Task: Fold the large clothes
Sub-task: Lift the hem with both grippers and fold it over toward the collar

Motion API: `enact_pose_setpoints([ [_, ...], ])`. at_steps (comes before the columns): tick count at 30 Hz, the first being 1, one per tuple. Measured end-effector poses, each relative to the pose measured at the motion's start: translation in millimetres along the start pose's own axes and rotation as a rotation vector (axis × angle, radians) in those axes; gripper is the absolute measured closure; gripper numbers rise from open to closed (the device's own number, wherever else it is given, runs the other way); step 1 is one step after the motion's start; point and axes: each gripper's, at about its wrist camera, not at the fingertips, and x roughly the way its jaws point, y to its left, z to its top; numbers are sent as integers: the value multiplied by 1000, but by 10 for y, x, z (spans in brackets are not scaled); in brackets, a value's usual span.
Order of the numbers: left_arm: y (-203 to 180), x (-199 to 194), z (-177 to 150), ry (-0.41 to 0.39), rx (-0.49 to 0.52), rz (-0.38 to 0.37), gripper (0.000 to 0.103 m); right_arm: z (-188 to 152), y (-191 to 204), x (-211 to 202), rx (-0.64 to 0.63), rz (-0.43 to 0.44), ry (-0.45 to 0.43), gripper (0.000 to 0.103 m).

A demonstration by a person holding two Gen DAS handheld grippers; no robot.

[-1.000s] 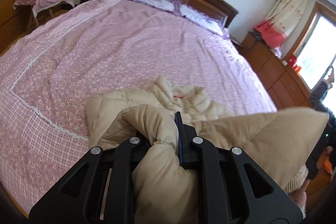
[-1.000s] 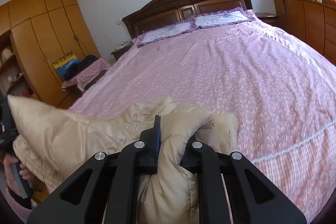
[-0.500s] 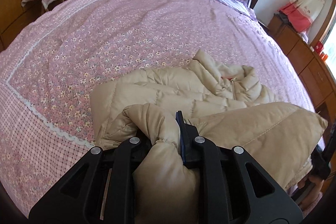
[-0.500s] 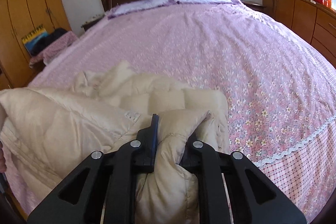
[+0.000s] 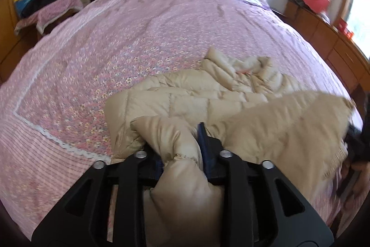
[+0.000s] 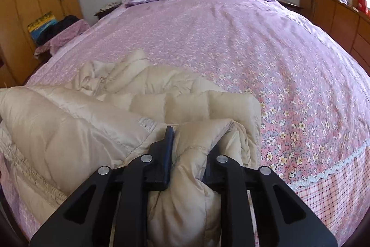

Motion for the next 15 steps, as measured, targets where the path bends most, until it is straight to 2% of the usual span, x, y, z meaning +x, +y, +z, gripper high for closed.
enact_pose_setpoints([
  [3, -13, -207, -72, -9, 19, -45, 46, 17, -7, -96, 19, 26, -3, 76],
  [6, 2, -377, -143, -16, 21, -63, 39, 41, -4, -211, 41, 46, -1, 70],
  [10, 57, -554, -203, -37, 2, -75, 29, 61, 33, -349, 44, 51, -5, 58],
  [12, 78, -645, -222, -54, 9, -51, 27, 68, 25, -412, 52, 67, -5, 42],
  [13, 86, -691, -235, -60, 14, -42, 27, 72, 21, -464, 59, 93, -11, 25],
  [14, 98, -723, -241, -64, 16, -39, 27, 72, 23, -522, 63, 107, -25, 16],
  [15, 114, -770, -253, -69, 18, -37, 24, 74, 35, -581, 57, 109, -41, 16],
])
